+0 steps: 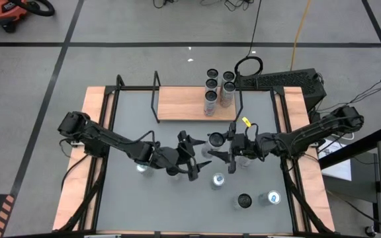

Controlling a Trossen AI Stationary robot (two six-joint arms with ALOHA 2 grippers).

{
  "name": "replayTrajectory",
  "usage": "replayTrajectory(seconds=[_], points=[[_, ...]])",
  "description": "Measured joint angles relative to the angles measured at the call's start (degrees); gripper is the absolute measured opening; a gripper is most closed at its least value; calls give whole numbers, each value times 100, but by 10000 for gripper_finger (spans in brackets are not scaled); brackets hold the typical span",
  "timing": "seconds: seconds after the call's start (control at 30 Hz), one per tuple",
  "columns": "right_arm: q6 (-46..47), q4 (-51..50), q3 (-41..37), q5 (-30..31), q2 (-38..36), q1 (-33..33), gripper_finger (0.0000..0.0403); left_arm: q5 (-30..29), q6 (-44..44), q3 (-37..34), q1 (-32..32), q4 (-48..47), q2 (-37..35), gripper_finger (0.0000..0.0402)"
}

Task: Place canned beverage on shelf
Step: Put the white yellow soda can on the shelf aligned with the white yellow soda cans

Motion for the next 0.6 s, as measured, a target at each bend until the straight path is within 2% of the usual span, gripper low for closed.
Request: replayTrajectory(seconds=[0.33, 0.6], points=[[-19, 163, 2, -23, 0, 1, 194, 259, 23, -5, 194, 626, 379, 363], [-135, 162, 2, -26, 0, 4, 194, 203, -12, -5, 199, 650, 416, 294]])
